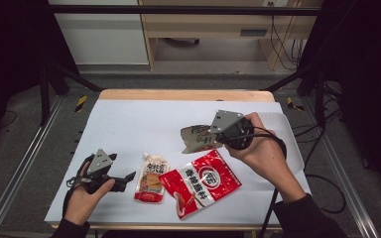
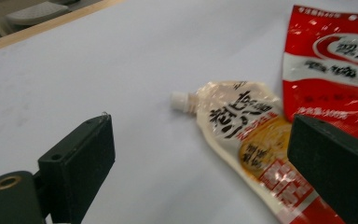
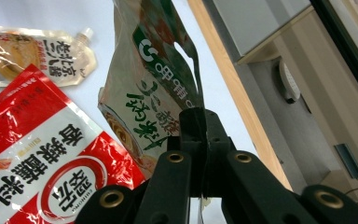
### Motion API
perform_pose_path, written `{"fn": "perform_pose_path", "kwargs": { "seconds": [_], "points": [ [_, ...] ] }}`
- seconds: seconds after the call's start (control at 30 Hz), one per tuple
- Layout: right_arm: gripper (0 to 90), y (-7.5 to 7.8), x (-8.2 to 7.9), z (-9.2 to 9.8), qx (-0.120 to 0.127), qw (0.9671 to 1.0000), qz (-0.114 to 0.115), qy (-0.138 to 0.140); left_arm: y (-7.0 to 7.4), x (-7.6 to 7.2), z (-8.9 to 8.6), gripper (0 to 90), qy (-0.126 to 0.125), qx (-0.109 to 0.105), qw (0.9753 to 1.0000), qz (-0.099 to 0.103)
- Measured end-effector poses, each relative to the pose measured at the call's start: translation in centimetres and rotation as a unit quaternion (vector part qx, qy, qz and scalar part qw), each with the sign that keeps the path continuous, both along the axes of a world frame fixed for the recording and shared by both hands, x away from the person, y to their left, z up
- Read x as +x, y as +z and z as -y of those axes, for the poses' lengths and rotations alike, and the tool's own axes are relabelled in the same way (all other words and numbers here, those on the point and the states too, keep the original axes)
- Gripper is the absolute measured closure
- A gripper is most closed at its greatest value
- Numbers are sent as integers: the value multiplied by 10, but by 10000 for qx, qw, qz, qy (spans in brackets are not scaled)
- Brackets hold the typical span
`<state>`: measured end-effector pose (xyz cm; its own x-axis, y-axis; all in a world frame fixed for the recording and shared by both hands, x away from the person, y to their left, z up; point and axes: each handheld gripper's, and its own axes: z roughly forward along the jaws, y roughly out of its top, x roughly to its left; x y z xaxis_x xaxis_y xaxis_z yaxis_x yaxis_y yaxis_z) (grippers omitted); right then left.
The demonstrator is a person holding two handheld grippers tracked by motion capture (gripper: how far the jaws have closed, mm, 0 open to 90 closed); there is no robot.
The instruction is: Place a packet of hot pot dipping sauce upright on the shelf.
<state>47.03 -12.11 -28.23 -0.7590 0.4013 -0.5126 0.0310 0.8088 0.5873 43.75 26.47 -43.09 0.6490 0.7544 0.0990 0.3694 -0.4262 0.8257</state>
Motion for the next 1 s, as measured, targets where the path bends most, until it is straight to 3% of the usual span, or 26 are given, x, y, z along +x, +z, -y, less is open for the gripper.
{"fn": "perform_pose_path", "kwargs": {
  "seconds": [0.33,1.0],
  "points": [
    [900,9,0,22,118,9996,118,-236,-8,-2,-21,73,451,-97,9989,34],
    [900,28,8,62,288,9963,368,-722,-13,1,-34,68,847,-35,9964,49]
  ]
}}
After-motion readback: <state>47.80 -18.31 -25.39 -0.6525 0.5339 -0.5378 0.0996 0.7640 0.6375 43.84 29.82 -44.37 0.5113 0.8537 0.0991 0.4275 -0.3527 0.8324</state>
